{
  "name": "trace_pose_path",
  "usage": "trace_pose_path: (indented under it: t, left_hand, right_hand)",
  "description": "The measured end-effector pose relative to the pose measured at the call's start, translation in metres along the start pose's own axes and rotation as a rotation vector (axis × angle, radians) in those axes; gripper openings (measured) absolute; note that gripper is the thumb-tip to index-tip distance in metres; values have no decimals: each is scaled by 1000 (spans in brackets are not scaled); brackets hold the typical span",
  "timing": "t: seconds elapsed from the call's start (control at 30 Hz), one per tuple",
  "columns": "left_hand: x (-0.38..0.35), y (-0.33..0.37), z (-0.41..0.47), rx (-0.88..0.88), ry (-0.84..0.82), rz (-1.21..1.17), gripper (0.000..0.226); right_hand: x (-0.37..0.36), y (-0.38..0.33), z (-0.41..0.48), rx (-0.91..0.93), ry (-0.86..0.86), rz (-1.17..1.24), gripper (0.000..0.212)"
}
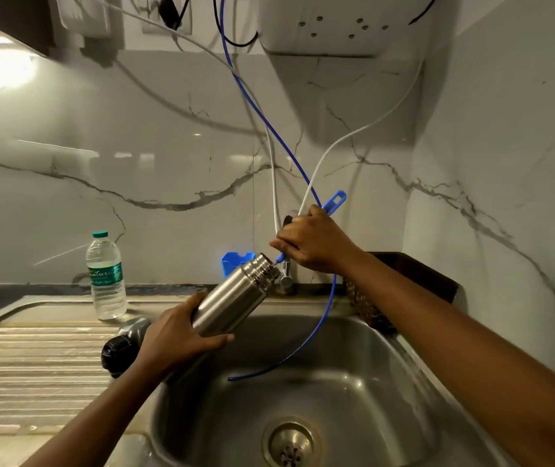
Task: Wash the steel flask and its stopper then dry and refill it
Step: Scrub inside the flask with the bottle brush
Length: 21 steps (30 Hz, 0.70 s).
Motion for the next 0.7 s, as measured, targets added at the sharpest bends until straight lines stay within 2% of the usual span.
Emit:
trace_pose_path:
  t: [0.13,0.23,0.33,0.4,0.47,0.53,0.6,0.63,0.7]
  left_hand:
    - [3,-3,2,-19,2,46,95]
    - [6,-4,4,-19,21,32,95]
    - [6,-6,4,-31,19,48,93]
    - [4,-3,1,-55,19,72,86]
    - [1,3,-1,-92,31,65,81]
    - [-3,6,-4,-91,15,56,82]
    - [-1,1,-3,-74,22,62,90]
    - [1,-2,-2,-73,28,65,95]
    - [4,-7,0,-64,36,72,99]
  right_hand:
    - [25,35,-5,56,206,-203,43]
    - [50,89,-9,-197,319,-255,44]
    - [55,99,-24,-418,433,-166,46]
    - [47,68,-25,-366,487,-155,42]
    - [22,27,-22,-239,438,-147,44]
    - [6,6,-19,-149,354,-151,47]
    - [12,15,-19,-75,330,-222,44]
    - [23,33,-20,-87,349,-262,43]
    - [44,87,-27,-261,378,-247,47]
Point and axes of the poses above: each hand's wrist, its own z-axis towards the middle knuckle, its own x-axis out of the back of the hand, y = z × x, the point moved 9 cm from there along z, towards the middle knuckle, and after that the axes turned 11 degrees about y, right-handed, at the moved point
